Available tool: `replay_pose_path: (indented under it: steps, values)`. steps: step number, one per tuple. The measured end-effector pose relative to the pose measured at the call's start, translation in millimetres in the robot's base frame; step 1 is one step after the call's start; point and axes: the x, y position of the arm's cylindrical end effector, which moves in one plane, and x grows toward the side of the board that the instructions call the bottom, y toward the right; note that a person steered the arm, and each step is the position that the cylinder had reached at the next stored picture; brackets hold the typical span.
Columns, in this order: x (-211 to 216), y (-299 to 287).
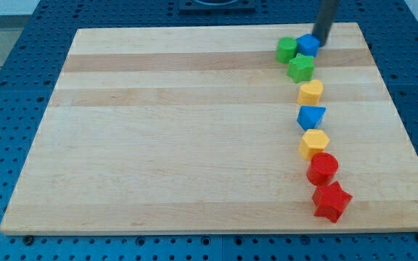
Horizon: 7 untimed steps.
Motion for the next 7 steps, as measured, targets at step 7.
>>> replay_pose_path:
  steps: [7]
  values:
    - [117.8,32.4]
